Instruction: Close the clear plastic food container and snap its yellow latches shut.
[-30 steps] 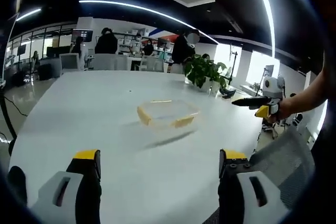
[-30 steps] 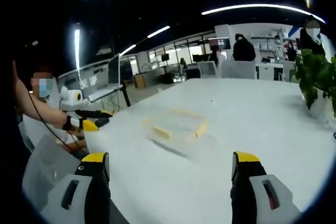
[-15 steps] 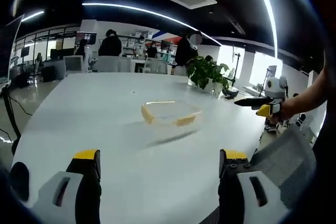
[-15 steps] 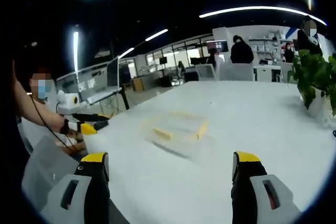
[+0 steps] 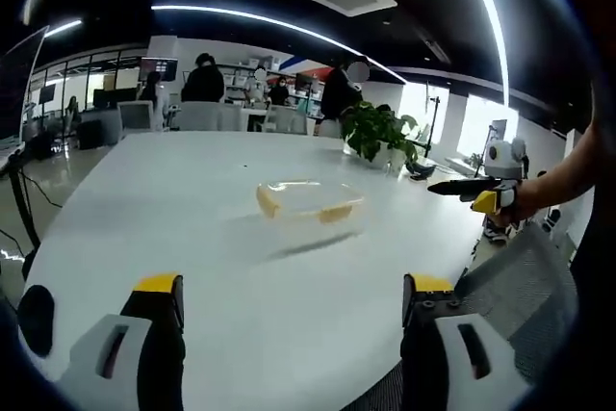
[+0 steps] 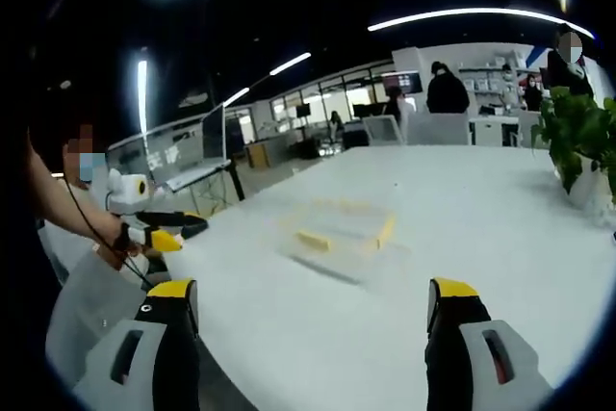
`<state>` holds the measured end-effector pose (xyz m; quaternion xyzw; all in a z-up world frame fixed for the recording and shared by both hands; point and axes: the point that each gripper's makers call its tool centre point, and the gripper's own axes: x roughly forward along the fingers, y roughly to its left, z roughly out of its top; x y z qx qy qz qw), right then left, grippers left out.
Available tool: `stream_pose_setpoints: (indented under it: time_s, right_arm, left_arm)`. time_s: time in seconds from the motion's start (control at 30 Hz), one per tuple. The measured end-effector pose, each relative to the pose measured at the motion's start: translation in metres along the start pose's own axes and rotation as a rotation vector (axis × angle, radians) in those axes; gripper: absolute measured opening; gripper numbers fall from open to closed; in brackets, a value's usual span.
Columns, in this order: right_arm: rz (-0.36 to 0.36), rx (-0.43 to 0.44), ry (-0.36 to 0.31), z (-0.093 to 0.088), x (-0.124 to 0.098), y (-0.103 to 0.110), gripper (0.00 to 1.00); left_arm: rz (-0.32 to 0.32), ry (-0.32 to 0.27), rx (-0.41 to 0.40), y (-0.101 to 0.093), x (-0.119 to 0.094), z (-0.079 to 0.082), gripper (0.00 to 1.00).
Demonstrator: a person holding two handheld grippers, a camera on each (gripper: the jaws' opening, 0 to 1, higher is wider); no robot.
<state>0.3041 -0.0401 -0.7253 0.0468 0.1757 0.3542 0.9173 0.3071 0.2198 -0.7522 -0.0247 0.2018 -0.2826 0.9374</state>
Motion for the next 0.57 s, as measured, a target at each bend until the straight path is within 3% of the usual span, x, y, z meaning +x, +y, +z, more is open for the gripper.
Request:
stream_pose_setpoints:
  time_s: [0.1,0.17,0.23,0.27,0.33,0.4,0.57]
  right_arm:
    - [-0.003,-0.009,0.007,-0.002,0.0,0.002,1.0]
    - [-0.001,-0.003,-0.004,0.0,0.0,0.004,1.0]
    - [-0.001,-0.013,-0.01,0.002,-0.001,0.005,1.0]
    - [0.005,-0.003,-0.018,0.002,-0.001,0.006,1.0]
    - [0.002,-0.018,-0.009,0.001,0.0,0.007,1.0]
    - [0.0,-0.019,-0.009,0.001,0.0,0.008,1.0]
    - [-0.013,-0.012,-0.003,0.002,0.001,0.004,0.99]
  left_arm:
    - [0.004,-0.008,-0.005,0.001,-0.001,0.001,0.96]
    - [0.005,-0.062,-0.026,0.0,-0.003,0.009,0.97]
    - [0.012,-0.039,-0.027,0.001,-0.003,0.006,0.97]
    - [0.015,-0.078,-0.031,0.002,-0.004,0.012,0.97]
    - [0.018,-0.023,-0.025,0.001,-0.004,0.003,0.96]
    - [0.01,-0.046,-0.015,-0.002,-0.003,0.007,0.96]
    - [0.005,-0.036,-0.013,-0.005,-0.003,0.006,0.95]
